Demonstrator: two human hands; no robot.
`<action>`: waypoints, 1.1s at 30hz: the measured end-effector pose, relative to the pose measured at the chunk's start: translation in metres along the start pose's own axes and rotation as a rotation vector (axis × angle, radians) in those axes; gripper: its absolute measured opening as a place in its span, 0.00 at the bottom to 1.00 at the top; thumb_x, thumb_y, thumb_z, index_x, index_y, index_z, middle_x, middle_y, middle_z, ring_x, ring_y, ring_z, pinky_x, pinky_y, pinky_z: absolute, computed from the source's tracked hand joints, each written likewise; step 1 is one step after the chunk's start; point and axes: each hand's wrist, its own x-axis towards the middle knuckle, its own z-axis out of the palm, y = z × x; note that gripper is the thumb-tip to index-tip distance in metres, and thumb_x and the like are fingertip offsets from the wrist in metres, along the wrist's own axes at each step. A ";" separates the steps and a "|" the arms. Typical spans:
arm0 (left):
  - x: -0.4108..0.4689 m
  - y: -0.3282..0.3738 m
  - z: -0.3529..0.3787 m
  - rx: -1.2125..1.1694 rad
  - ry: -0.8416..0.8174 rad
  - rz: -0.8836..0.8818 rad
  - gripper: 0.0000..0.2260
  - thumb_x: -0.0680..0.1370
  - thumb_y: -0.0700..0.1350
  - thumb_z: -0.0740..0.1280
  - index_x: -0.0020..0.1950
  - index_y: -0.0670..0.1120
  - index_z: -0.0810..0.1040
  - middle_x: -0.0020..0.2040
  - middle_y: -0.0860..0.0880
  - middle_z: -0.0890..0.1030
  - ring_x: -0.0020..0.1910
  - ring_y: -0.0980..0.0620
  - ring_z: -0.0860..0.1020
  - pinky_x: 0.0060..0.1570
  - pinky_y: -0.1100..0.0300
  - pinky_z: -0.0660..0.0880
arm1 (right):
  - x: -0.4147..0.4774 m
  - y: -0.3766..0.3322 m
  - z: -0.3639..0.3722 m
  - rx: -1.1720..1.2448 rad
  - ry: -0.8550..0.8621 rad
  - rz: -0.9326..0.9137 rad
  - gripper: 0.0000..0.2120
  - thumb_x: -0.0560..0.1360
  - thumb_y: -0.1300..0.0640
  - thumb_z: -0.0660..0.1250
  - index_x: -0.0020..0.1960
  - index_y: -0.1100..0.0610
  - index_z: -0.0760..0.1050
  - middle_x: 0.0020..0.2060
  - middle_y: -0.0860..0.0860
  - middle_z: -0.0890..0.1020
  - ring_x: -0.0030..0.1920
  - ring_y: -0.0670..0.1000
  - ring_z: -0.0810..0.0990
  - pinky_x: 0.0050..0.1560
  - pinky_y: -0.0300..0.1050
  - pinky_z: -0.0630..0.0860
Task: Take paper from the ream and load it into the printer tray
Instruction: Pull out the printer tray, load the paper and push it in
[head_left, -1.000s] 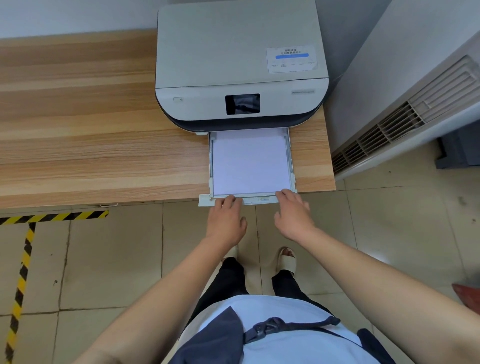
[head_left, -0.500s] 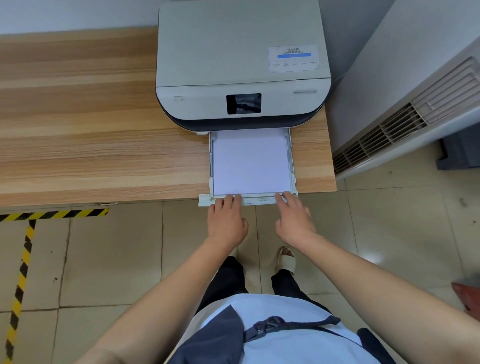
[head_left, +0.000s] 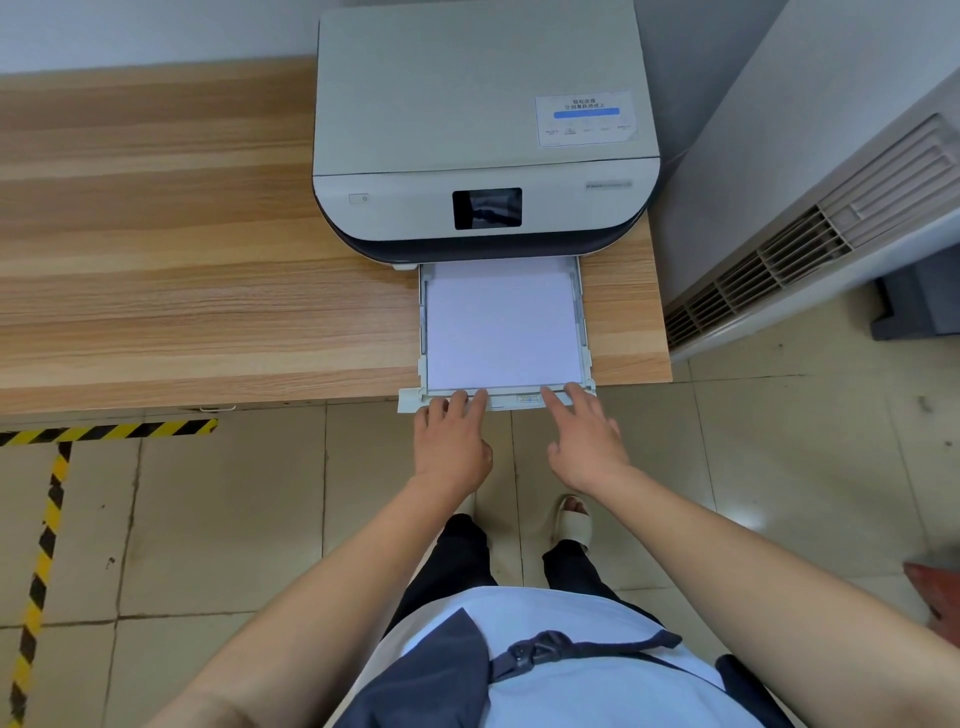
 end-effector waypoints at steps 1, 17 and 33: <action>0.001 0.000 0.000 -0.001 0.000 -0.003 0.30 0.76 0.47 0.62 0.77 0.52 0.59 0.71 0.49 0.69 0.69 0.43 0.66 0.70 0.50 0.61 | 0.001 -0.002 -0.001 -0.001 0.002 0.006 0.36 0.76 0.59 0.60 0.80 0.48 0.47 0.78 0.53 0.51 0.78 0.54 0.49 0.72 0.56 0.59; -0.011 -0.017 0.001 -0.088 0.001 -0.173 0.33 0.75 0.48 0.62 0.79 0.49 0.56 0.77 0.48 0.63 0.71 0.43 0.65 0.68 0.50 0.63 | -0.003 0.013 -0.002 0.129 0.030 0.038 0.34 0.76 0.60 0.59 0.79 0.56 0.51 0.78 0.51 0.53 0.77 0.52 0.54 0.72 0.54 0.62; -0.005 -0.046 -0.019 -0.242 -0.056 -0.082 0.28 0.77 0.47 0.64 0.77 0.46 0.63 0.73 0.44 0.68 0.70 0.42 0.66 0.66 0.51 0.66 | -0.006 0.012 -0.010 0.440 0.102 0.092 0.28 0.78 0.62 0.61 0.77 0.60 0.61 0.75 0.54 0.62 0.74 0.55 0.62 0.70 0.43 0.60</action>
